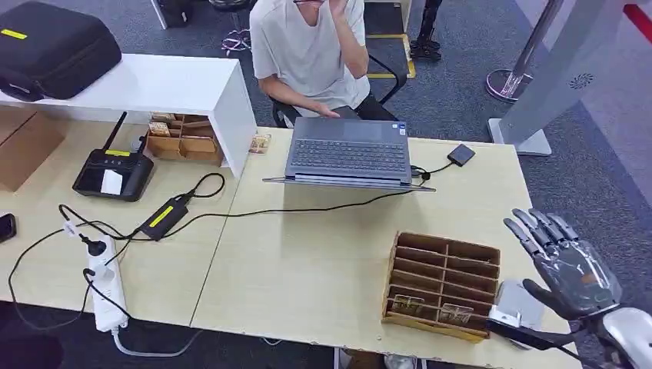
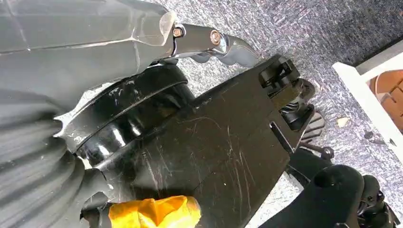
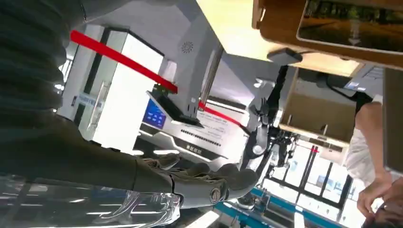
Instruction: Pass the card to the sensor for recognition and then transmit it.
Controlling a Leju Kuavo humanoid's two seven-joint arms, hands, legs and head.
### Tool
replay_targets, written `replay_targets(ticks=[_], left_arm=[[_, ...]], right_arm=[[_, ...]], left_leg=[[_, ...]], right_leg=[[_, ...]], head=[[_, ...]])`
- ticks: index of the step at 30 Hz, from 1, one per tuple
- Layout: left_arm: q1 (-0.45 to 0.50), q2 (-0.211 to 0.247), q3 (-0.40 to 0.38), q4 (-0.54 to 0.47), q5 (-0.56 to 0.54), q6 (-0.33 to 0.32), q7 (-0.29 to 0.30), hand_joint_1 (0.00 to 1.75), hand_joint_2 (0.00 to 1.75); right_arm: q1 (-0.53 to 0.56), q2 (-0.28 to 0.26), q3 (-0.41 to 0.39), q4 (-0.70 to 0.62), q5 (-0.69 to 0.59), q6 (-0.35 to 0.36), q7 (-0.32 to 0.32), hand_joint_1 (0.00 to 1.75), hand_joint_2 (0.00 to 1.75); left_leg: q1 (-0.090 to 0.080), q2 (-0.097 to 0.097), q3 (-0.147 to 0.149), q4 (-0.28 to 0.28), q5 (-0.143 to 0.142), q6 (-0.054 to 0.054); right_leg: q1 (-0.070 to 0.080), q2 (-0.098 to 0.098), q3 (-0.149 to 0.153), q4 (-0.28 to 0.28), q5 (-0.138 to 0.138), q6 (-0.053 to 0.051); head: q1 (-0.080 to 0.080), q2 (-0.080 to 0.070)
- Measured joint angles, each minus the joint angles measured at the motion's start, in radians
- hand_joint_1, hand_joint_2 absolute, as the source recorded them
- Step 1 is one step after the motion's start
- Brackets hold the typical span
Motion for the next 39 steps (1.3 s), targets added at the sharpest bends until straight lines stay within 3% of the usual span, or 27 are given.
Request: replay_targets(ticks=[11, 19, 32, 39], left_arm=[[0.0, 0.001, 0.0, 0.0, 0.02, 0.0, -0.004, 0.0, 1.75], [0.001, 0.001, 0.0, 0.0, 0.024, 0.0, -0.006, 0.0, 1.75], [0.003, 0.003, 0.0, 0.0, 0.059, 0.0, -0.019, 0.0, 1.75], [0.003, 0.003, 0.0, 0.0, 0.068, 0.0, -0.021, 0.0, 1.75]], right_arm=[[-0.022, -0.044, 0.049, -0.055, -0.112, 0.151, 0.053, 0.0, 1.75], [-0.027, -0.06, 0.059, -0.077, -0.13, 0.176, 0.066, 0.0, 1.75], [-0.08, -0.113, 0.09, -0.107, -0.22, 0.385, 0.23, 0.0, 1.75], [-0.14, -0.112, 0.147, -0.086, -0.17, 0.428, 0.268, 0.0, 1.75]], left_leg=[[0.0, 0.0, 0.0, 0.0, 0.0, 0.0], [0.0, 0.0, 0.0, 0.0, 0.0, 0.0], [0.0, 0.0, 0.0, 0.0, 0.0, 0.0], [0.0, 0.0, 0.0, 0.0, 0.0, 0.0]], right_leg=[[0.0, 0.0, 0.0, 0.0, 0.0, 0.0], [0.0, 0.0, 0.0, 0.0, 0.0, 0.0], [0.0, 0.0, 0.0, 0.0, 0.0, 0.0], [0.0, 0.0, 0.0, 0.0, 0.0, 0.0]], head=[[0.0, 0.0], [0.0, 0.0], [0.0, 0.0], [0.0, 0.0]])
